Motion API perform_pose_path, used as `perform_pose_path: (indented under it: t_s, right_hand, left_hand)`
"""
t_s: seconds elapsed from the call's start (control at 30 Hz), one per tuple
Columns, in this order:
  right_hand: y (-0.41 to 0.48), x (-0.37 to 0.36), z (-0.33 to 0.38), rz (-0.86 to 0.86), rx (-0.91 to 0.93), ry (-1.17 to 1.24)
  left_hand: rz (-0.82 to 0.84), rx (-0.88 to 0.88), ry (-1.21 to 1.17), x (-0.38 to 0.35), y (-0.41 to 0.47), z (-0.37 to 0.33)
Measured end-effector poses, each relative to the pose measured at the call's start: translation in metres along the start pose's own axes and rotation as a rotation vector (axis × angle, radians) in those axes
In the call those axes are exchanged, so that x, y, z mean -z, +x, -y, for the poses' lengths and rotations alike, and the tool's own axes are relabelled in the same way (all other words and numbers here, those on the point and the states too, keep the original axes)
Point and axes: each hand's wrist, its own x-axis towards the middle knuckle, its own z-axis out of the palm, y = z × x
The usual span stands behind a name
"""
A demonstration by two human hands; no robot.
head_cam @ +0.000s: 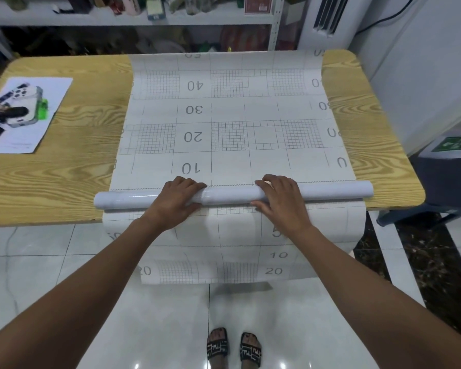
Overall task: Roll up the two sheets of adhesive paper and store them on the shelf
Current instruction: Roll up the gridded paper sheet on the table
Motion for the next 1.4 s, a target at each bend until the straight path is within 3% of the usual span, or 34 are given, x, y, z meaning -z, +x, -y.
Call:
perform_pose_path:
  t_s: [0.6, 0.97, 1.17, 1.4]
  right_hand:
    - [0.001, 0.004, 0.002, 0.08, -0.018, 0.08]
    - [0.0, 0.007, 0.003, 0.088, -0.031, 0.053]
    - [0.001, 0.01, 0.005, 0.19, -0.062, 0.048]
    - [0.001, 0.008, 0.007, 0.179, -0.082, 0.101]
  left_hand:
    - [0.091, 0.048, -0.086, 0.011, -0.001, -0.007]
    - [-0.031, -0.013, -0.04, 0.01, -0.009, -0.009]
    - [-0.04, -0.015, -0.095, 0.007, -0.009, -0.01]
    - [-0.007, 0.01, -0.026, 0.005, -0.007, -0.01]
